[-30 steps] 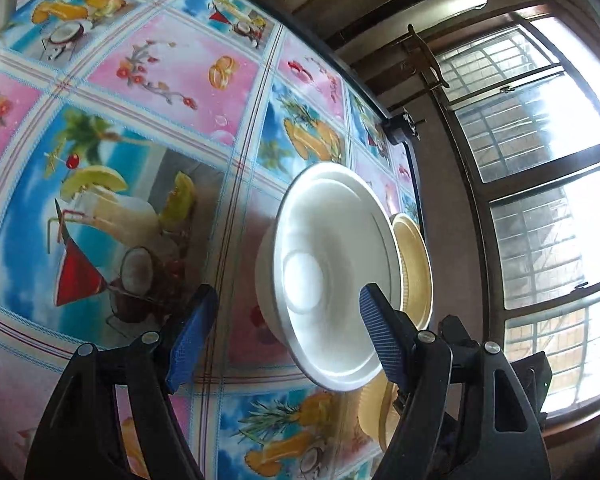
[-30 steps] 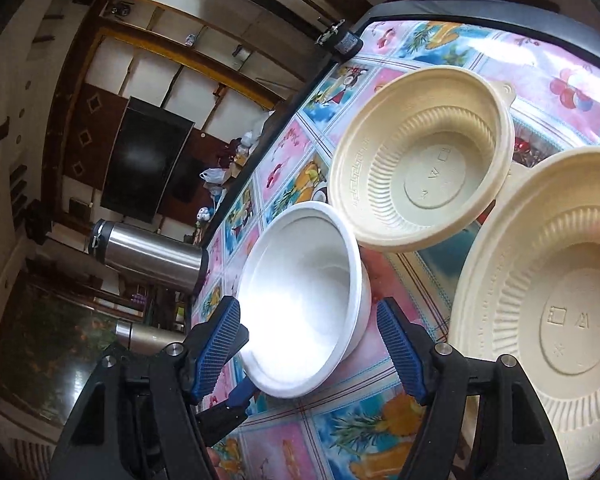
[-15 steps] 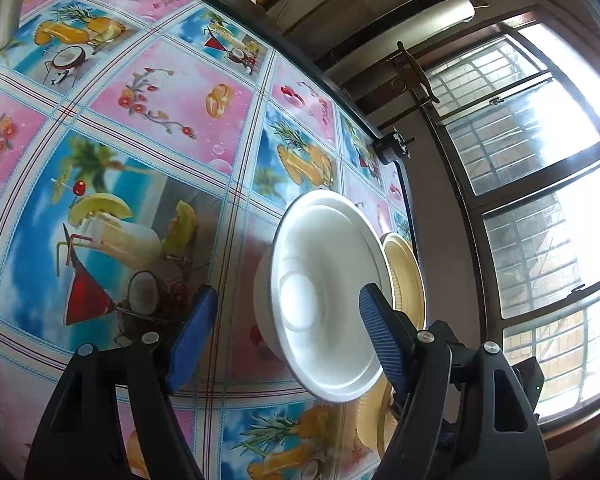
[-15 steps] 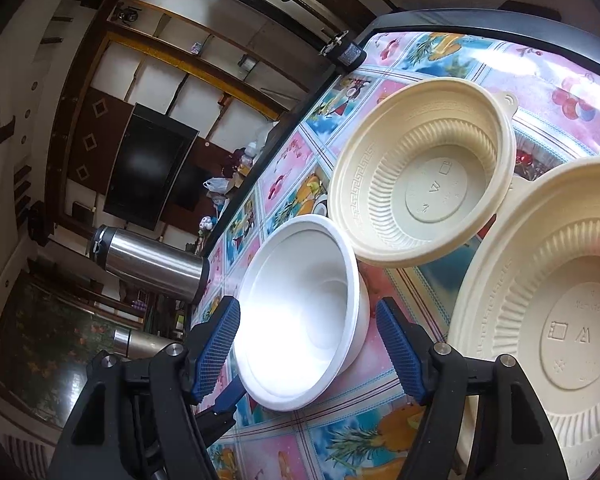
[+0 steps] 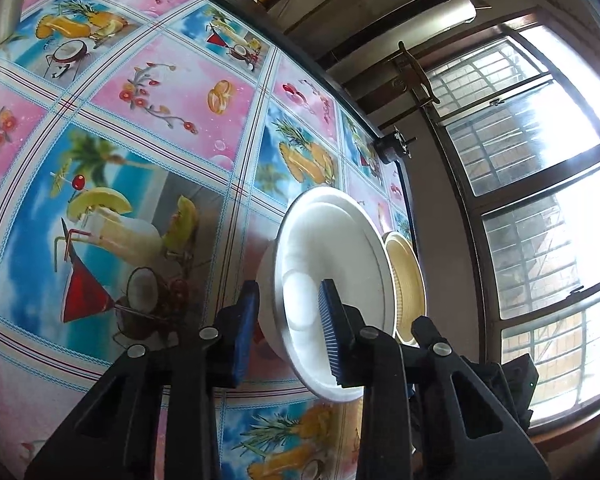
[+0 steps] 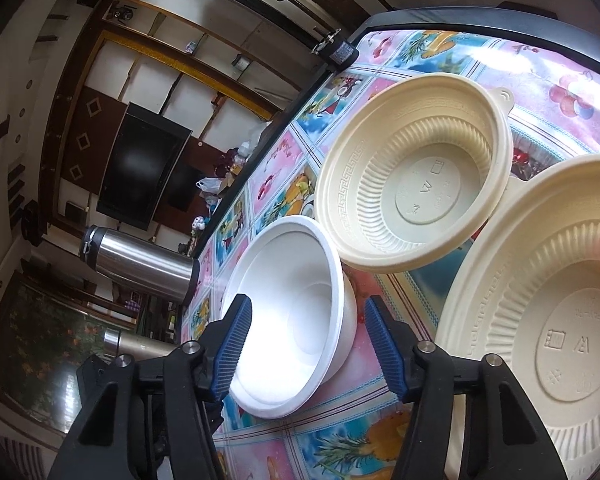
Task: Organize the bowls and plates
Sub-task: 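Bring both grippers to the rim of the white foam bowl, then close both grippers on the white foam bowl rim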
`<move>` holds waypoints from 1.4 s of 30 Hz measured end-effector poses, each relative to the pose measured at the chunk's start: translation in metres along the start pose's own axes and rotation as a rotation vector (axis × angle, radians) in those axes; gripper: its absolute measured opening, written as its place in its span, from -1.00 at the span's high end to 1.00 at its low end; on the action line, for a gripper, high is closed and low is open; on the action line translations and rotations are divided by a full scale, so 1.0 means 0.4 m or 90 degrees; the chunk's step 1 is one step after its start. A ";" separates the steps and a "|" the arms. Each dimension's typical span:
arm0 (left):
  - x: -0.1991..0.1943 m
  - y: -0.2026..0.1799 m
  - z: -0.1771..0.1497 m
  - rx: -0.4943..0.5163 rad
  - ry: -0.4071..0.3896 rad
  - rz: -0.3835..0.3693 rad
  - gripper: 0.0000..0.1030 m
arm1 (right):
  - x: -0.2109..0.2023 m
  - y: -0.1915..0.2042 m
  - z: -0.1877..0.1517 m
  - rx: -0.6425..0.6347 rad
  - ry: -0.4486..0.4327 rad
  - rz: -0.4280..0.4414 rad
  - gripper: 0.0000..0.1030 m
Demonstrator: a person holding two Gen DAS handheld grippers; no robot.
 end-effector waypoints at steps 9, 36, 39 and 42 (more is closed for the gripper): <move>-0.006 0.000 0.002 -0.004 -0.004 0.005 0.46 | 0.000 0.000 0.004 -0.016 -0.016 -0.020 0.13; -0.009 0.010 -0.003 0.000 -0.003 0.018 0.91 | 0.023 -0.009 -0.001 -0.038 -0.023 -0.052 0.83; -0.010 0.008 -0.003 0.001 -0.001 0.021 0.91 | 0.023 -0.006 -0.002 -0.044 -0.024 -0.053 0.84; -0.011 0.010 -0.004 -0.002 0.001 0.020 0.91 | 0.024 -0.004 -0.003 -0.046 -0.023 -0.053 0.84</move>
Point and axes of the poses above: each gripper's, at about its wrist camera, not at the fingertips, and x roughly the way its jaws point, y to its left, z to its top, the point moved 5 cm from there along x, roughly the way its jaws point, and after that the axes turned 14 degrees about x, right-handed, at the moved point
